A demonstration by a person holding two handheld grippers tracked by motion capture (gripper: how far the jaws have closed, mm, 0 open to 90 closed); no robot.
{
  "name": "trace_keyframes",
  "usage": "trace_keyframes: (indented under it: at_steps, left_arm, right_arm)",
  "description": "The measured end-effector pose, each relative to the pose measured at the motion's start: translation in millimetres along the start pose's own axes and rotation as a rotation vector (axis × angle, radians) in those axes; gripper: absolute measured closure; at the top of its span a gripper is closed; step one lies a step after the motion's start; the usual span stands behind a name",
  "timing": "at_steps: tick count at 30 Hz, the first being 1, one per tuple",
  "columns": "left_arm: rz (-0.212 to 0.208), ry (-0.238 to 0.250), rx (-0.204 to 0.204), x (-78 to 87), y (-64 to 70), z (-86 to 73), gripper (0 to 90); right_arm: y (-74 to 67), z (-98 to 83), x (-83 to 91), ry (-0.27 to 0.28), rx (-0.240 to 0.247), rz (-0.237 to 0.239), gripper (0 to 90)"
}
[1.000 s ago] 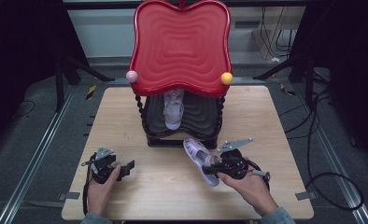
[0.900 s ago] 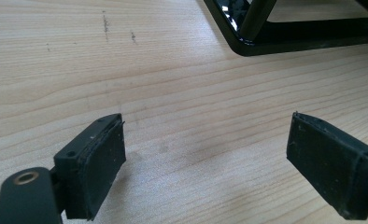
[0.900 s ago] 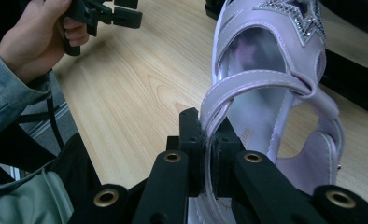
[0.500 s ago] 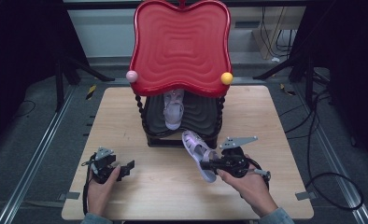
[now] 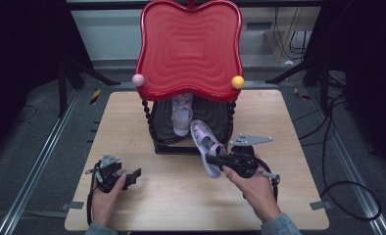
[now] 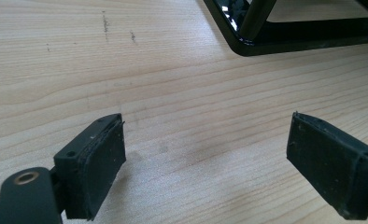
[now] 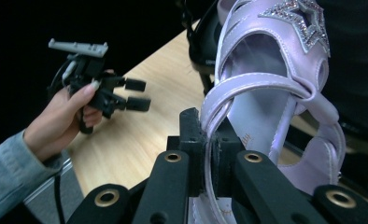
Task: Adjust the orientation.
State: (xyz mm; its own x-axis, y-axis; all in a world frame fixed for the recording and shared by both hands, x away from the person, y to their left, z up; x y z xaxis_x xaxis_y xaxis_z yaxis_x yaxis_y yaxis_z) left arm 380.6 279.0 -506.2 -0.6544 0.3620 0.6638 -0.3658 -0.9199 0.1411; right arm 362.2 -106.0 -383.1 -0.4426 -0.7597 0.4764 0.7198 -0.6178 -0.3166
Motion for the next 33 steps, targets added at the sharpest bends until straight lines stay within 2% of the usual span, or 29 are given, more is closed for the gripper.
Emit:
trace_keyframes:
  at_steps: [5, 14, 21, 33]
  left_arm:
    - [0.000, 0.000, 0.001, 0.0, -0.2, 0.0, 11.1]
    - [-0.002, 0.000, 0.001, -0.7, 0.1, 0.0, 11.1]
    - [-0.005, 0.001, 0.001, -0.7, 0.2, 0.1, 11.1]
    - [-0.009, 0.000, 0.002, -0.9, 0.3, 0.0, 11.1]
  right_arm:
    - [-1.0, 6.0, -3.0, 0.048, 0.003, -0.055, 86.5]
    - [2.5, 12.8, -12.2, 0.130, -0.022, -0.123, 86.4]
    - [3.6, 19.2, -19.3, 0.166, -0.031, -0.174, 86.3]
    - [5.8, 25.2, -32.7, 0.201, -0.061, -0.208, 86.3]
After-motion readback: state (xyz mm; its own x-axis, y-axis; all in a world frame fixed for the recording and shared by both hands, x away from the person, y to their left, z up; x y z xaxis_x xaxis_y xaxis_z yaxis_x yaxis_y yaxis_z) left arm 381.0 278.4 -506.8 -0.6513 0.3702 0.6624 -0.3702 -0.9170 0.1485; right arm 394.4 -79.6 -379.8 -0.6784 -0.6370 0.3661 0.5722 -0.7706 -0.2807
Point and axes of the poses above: each handheld gripper's, and its own axes: x roughly backward along the jaws, z roughly out of its top, y roughly to its right, the point moved 2 cm from there along -x, roughly forward along the jaws, and after that the axes turned 3 degrees about -y, right-handed, at the moved point
